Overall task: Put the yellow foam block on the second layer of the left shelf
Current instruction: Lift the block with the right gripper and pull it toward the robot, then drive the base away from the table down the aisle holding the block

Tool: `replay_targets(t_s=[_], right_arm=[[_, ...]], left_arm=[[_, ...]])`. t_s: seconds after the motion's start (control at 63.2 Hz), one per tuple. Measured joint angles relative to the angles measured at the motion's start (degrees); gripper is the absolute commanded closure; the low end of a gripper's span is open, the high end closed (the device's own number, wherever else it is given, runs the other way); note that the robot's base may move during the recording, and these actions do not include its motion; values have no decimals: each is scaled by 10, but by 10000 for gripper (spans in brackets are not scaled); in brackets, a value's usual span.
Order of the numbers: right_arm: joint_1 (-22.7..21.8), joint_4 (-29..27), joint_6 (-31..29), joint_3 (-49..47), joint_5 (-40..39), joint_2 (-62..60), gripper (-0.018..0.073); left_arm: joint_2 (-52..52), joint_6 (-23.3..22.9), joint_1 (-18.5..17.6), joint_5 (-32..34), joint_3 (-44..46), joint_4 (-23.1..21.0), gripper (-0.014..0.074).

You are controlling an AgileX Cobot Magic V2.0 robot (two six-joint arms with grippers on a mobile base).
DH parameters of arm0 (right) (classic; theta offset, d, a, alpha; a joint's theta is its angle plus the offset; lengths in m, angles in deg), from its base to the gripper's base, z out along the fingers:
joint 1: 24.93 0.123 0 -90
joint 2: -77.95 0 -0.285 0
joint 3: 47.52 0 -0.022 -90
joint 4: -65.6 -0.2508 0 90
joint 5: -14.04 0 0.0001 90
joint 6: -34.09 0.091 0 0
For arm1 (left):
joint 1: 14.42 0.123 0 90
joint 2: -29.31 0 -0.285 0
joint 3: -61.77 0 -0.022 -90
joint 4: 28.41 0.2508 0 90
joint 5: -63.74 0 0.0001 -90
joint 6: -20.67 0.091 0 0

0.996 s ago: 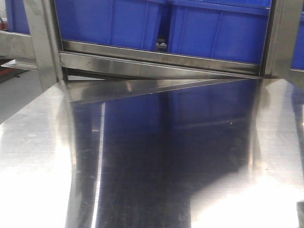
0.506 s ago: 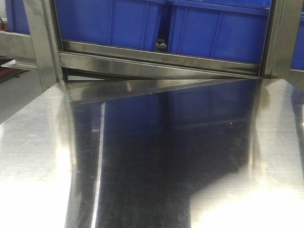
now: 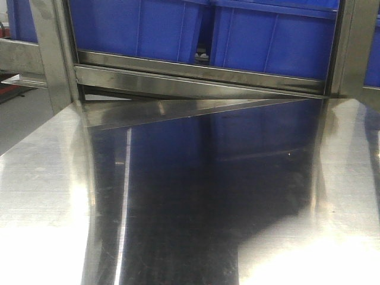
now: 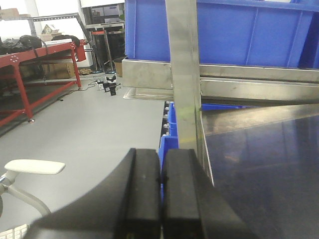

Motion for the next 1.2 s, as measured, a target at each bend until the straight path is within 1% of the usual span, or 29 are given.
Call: replay_targets(t_s=[1.202], right_arm=[[0, 1, 0, 0, 0, 0, 37]], left_arm=[[0, 0, 0, 0, 0, 0, 472]])
